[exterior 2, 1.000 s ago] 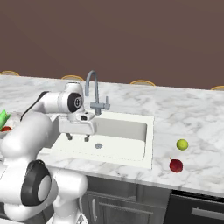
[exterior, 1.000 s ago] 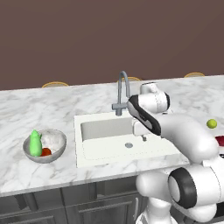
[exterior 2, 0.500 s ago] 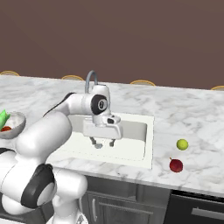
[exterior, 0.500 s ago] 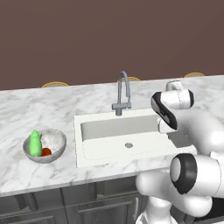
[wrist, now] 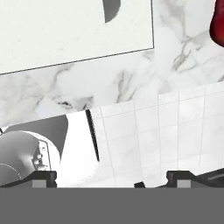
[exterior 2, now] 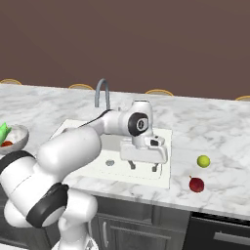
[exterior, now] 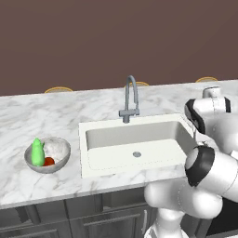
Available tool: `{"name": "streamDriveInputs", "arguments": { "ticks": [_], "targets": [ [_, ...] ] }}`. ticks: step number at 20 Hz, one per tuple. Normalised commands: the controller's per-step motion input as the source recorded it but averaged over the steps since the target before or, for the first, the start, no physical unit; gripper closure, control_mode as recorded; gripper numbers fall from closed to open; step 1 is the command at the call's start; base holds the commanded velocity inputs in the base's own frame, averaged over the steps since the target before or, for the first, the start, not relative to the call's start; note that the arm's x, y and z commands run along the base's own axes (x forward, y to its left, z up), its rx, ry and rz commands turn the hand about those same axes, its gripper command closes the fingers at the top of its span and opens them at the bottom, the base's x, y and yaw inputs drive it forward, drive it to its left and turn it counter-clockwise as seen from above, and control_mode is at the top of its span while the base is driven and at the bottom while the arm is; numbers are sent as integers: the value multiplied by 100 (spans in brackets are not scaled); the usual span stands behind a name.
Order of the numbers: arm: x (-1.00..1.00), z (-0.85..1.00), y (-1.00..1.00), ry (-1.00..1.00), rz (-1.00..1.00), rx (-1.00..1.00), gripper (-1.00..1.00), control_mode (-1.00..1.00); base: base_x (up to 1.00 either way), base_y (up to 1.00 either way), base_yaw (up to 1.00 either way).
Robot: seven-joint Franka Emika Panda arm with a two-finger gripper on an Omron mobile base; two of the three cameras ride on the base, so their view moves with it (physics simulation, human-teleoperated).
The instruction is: There is a mixed pile of frozen fruits and vegetables on the counter. Locate all the frozen vegetables and place the items in a bowl on the counter. Take all the frozen fruits and defrost them in a running sink.
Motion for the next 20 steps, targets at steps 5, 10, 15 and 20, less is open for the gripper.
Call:
{"name": "streamDriveInputs", "arguments": {
  "ticks": [5, 10, 15, 20],
  "targets": [
    [5, -8, -100, 2, 0, 6, -100, -100, 0, 0, 0],
    [1, 0, -87, -2, 3, 14, -100, -100, 0, 0, 0],
    [25, -15, -89, 0, 2, 19, -100, -100, 0, 0, 0],
    [59, -15, -61, 0, 9, 14, -100, -100, 0, 0, 0]
  ]
}}
